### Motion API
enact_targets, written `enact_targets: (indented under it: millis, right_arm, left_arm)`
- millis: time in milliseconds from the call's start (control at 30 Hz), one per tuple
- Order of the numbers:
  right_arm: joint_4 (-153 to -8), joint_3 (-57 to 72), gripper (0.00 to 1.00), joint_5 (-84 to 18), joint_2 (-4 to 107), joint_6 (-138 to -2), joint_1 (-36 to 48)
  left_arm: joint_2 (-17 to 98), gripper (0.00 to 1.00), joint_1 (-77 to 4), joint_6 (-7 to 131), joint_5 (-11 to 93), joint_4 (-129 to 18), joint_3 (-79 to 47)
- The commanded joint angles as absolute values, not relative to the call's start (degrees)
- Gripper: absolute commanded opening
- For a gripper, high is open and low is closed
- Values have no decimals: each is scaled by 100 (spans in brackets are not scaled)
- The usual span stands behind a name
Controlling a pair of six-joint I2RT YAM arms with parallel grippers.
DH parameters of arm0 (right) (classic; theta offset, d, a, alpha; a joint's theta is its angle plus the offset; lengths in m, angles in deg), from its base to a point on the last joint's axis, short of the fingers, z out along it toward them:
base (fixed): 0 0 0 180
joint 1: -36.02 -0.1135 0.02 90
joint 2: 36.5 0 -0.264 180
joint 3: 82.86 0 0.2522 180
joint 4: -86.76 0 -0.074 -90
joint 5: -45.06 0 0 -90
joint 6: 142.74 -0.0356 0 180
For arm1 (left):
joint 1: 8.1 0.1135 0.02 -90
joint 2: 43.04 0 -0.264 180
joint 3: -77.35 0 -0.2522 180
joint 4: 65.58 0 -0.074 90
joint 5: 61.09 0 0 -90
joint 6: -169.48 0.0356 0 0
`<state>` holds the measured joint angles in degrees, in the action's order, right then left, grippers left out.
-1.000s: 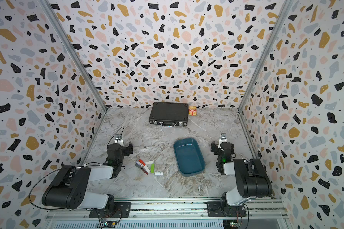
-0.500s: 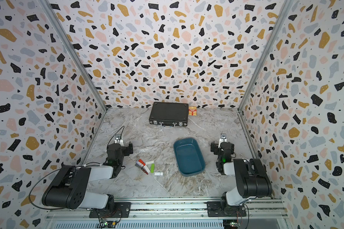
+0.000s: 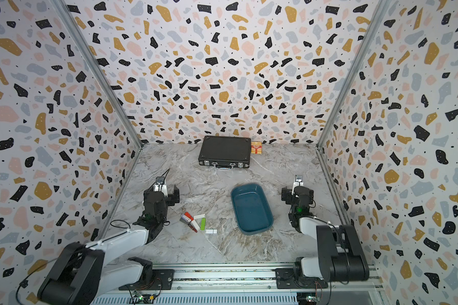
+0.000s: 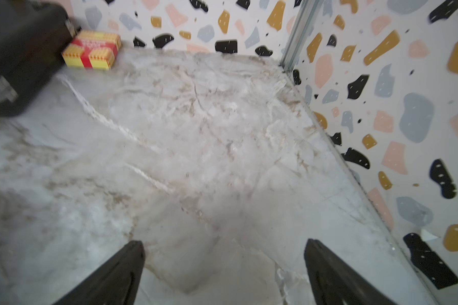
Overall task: Put the usb flash drive into the storage box
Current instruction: Pick up the USB flash from the center of the board.
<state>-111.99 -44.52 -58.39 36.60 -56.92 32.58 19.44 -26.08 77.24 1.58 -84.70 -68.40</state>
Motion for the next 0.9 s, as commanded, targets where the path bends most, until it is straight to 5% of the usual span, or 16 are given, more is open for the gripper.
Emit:
enact_targets:
  millis: [0,167,300,367,600,867]
  right_arm:
    - [-9900,-3814,100,-5336,2916,-6705,3221]
    - [-9894,-3559,100,-3052,2575,-7517,3212]
    - [-9047,-2859,100,-1299,2785,-8330,3203]
    - [-9095,-2664,100,-619,2974,-8723,2952]
    - [-5375,-867,87,-2149,3781,-6890,82]
    - [-4343,-507,75,-3126,4786,-5959,-1872]
  left_arm:
    - [968,100,-2671,6178,-144,-7378,-6365]
    - [-482,100,-2537,3201,-522,-3743,-5337]
    - [-1364,100,-2100,4249,1757,-2917,-4957]
    - [-1388,100,-2102,4520,2053,-2004,-4607]
    - [-646,100,-2093,4845,1747,72,-3942]
    - [-420,100,-2094,5698,1421,219,-3580]
